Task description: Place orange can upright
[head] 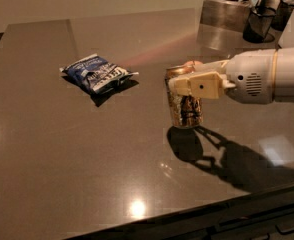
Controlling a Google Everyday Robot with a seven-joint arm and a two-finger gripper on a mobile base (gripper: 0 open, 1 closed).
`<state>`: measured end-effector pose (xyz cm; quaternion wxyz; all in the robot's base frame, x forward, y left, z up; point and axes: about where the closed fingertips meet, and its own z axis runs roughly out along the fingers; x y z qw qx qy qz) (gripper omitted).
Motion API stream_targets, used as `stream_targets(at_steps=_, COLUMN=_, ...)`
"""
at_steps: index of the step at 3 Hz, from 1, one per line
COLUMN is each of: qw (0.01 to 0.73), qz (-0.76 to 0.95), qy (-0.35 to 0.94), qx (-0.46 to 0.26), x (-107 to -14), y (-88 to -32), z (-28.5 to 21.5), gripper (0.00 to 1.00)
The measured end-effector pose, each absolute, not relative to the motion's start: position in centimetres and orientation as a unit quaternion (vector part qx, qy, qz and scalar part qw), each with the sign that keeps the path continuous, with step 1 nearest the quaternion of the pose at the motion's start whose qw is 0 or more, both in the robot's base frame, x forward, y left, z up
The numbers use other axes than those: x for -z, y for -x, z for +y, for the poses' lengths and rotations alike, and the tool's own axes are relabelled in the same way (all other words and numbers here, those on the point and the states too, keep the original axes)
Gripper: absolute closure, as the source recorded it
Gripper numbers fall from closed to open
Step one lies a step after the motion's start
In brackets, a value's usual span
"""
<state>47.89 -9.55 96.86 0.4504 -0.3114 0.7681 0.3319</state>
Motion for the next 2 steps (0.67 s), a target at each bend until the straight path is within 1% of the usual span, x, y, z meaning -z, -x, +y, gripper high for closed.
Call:
stream_targets(at_steps=1, qw=0.512, qz=0.725, qy=0.316, qx=-0.335, x=-96.2, y=-47.7, z=-11.5, gripper=1.0)
stream_targets(at_steps=2, qw=0.562, qz=0.691, qy=0.325, qx=-0.316, x=-95.3, y=-47.4, z=-12.7, gripper=1.0)
